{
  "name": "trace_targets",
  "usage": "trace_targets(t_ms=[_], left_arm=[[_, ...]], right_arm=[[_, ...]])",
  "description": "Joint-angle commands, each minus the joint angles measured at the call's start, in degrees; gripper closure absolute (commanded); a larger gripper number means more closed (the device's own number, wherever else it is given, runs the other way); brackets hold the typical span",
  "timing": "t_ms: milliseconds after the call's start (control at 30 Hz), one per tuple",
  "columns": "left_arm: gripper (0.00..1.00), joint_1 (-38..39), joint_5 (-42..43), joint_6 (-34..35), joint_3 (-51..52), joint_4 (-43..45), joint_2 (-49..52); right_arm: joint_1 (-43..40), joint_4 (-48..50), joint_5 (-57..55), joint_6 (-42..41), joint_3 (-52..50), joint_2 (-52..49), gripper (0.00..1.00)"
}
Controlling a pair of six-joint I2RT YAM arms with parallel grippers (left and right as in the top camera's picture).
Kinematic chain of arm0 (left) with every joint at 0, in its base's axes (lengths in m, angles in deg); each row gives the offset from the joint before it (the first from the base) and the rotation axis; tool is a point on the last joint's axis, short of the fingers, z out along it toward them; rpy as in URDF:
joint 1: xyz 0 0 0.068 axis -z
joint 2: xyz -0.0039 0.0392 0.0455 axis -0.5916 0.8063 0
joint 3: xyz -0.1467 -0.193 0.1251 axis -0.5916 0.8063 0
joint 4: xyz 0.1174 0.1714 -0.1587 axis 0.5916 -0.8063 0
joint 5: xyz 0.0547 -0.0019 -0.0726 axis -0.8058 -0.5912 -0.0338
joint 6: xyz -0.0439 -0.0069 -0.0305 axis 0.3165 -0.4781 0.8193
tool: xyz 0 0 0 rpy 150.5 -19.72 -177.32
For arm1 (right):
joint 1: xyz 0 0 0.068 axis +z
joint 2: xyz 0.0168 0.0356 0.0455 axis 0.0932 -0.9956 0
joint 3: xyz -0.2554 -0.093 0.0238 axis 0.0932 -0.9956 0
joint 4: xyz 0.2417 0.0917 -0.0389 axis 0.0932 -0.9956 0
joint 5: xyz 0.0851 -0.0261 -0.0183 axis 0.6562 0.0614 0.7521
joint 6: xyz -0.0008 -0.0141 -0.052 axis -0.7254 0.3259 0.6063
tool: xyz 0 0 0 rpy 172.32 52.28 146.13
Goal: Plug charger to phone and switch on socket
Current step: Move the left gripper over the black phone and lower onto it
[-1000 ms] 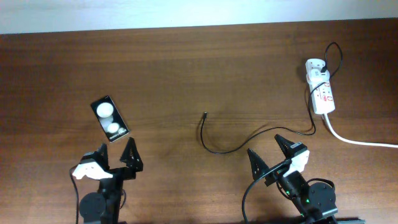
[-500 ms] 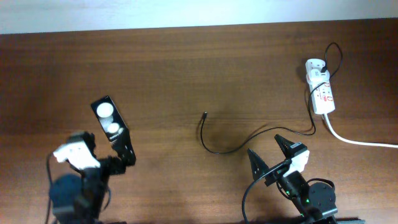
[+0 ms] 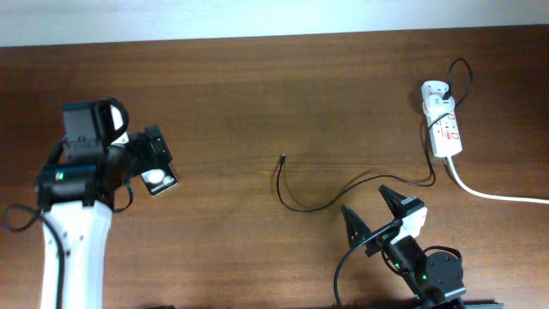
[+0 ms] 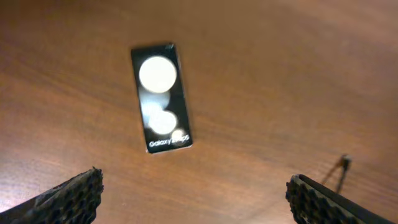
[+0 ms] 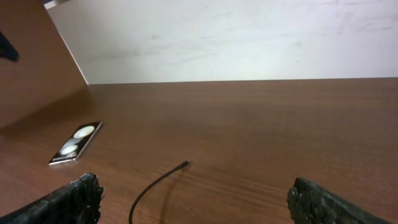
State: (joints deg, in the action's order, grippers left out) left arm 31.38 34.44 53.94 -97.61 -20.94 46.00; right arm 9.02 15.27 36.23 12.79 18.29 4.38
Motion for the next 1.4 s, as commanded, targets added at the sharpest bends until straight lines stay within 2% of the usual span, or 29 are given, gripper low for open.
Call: trace_targets(t_ms=[0, 333, 467, 700, 967, 1200, 1367], left_arm=[[0.01, 0.2, -0.8, -0.7, -1.2, 0.0, 3.8], [0.01, 0.2, -0.9, -0.4, -1.2, 1.9, 7.9], [0.01, 0.2, -2.9, 7.1, -1.2, 2.4, 8.7], [0.01, -1.8, -3.8, 12.9, -1.2, 5.4, 15.9], [0.01, -3.2, -3.8, 12.9, -1.2, 12.2, 26.4], [0.01, -3.2, -4.1, 12.9, -1.2, 16.4, 31.0], [0.01, -3.2, -7.3, 12.9, -1.2, 16.9, 33.1]], right_arm=[[0.3, 0.0, -0.3, -0.4, -0.5, 0.6, 0.01], [0.3, 0.0, -0.3, -0.4, -0.5, 0.6, 0.01], [0.3, 0.0, -0.3, -0.4, -0.5, 0.6, 0.01], [0.3, 0.0, -0.3, -0.4, -0.5, 0.6, 0.01], [0.3, 0.0, -0.3, -0.4, -0.5, 0.6, 0.01], [0.3, 0.0, -0.3, -0.4, -0.5, 0.6, 0.01], [0.3, 0.0, -0.3, -0.4, -0.5, 0.6, 0.01]])
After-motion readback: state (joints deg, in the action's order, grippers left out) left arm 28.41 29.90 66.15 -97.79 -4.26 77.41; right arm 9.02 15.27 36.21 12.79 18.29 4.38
